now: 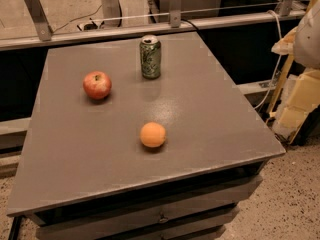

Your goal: Move orange near apple

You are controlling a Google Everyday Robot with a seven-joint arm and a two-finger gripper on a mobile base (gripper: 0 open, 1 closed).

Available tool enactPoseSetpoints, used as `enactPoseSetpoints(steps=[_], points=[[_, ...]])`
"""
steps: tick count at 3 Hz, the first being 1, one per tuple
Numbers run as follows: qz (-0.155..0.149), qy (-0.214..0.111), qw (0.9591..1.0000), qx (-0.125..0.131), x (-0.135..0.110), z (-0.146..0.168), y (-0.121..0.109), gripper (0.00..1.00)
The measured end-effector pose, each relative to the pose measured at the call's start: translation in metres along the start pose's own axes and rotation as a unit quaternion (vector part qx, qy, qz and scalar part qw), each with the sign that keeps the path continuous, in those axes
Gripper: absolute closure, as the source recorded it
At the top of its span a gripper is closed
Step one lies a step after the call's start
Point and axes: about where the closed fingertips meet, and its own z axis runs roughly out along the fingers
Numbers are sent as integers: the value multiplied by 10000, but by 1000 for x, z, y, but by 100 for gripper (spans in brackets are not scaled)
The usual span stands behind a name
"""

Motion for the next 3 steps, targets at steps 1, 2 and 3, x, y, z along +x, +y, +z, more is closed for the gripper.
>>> enactPoseSetpoints(steps=[1, 2, 3], points=[[-40, -67, 10000, 9, -7, 3, -1, 0], [-346, -561, 9978, 56, -58, 26, -10, 0], [-457, -1309, 9903, -85, -111, 60, 8, 0]])
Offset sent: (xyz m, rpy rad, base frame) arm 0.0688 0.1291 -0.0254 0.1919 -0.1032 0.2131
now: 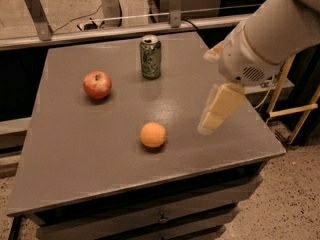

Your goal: Move orange near apple

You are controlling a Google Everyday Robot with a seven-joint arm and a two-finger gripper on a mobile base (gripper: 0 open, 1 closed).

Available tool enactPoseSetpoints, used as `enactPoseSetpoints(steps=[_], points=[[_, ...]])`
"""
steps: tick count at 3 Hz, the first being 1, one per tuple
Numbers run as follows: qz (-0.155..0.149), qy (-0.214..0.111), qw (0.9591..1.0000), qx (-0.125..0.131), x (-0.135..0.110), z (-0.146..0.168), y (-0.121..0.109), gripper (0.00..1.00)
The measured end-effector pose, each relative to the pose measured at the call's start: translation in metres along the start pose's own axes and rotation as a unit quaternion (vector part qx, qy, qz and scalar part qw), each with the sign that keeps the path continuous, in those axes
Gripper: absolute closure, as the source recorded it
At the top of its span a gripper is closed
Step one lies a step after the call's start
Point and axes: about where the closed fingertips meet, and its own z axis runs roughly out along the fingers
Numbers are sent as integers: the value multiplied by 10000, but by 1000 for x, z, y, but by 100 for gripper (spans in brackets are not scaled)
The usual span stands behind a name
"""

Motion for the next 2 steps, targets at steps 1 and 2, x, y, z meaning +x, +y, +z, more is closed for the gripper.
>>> enactPoseSetpoints(steps=[1, 2], points=[[44, -494, 9986, 166, -27, 19, -3, 0], [137, -752, 9970, -139, -13, 30, 2, 0]])
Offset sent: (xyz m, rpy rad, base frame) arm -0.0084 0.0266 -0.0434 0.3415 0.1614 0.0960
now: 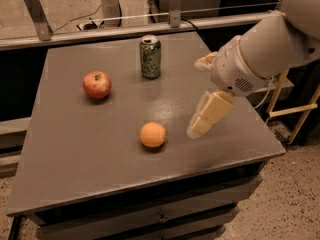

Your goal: Move orange near apple

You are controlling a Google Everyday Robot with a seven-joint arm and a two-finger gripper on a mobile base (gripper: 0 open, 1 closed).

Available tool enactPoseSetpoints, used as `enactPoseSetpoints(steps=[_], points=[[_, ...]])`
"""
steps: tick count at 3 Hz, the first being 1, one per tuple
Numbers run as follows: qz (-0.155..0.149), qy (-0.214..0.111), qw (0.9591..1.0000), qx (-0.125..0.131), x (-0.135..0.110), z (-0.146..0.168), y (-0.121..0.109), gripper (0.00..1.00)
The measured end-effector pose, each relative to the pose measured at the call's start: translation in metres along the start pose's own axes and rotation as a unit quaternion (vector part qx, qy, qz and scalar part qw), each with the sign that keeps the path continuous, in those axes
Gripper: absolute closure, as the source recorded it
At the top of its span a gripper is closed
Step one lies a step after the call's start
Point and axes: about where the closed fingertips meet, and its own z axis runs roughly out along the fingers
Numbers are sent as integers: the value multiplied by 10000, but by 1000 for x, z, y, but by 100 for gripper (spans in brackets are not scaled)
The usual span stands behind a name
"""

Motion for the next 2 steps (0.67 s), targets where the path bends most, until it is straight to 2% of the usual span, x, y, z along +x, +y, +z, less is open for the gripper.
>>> enactPoseSetpoints(steps=[1, 2], points=[[235, -774, 9952, -544, 8, 34, 29, 0], [434, -1312, 9874, -766, -8, 38, 43, 0]])
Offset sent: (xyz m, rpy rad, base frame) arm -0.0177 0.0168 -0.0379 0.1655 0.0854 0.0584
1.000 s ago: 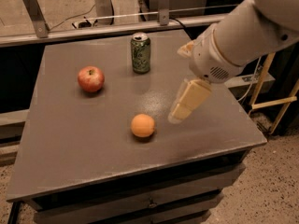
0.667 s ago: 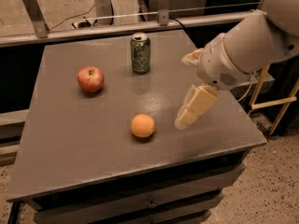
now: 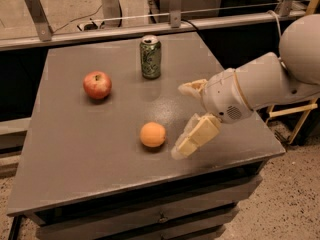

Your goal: Move orange near apple

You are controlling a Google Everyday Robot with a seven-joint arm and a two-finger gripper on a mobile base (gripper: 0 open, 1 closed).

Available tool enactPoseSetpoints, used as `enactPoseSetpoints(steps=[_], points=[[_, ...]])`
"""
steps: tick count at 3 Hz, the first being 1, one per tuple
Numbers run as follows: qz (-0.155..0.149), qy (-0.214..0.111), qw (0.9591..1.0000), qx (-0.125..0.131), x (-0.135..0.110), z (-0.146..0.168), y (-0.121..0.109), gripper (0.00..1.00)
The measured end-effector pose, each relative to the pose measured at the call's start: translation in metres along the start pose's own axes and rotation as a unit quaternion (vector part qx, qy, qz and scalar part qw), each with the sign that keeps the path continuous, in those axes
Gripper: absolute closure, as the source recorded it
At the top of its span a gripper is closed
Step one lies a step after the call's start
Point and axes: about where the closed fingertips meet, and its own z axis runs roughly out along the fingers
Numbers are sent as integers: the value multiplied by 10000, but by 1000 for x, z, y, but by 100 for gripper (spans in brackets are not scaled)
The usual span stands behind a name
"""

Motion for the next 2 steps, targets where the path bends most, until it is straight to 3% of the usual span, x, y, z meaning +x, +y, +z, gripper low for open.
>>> enactPoseSetpoints(steps=[1, 2], points=[[2, 5, 10000, 5, -2, -1, -1, 0], [75, -60, 9999, 130, 13, 18, -6, 0]])
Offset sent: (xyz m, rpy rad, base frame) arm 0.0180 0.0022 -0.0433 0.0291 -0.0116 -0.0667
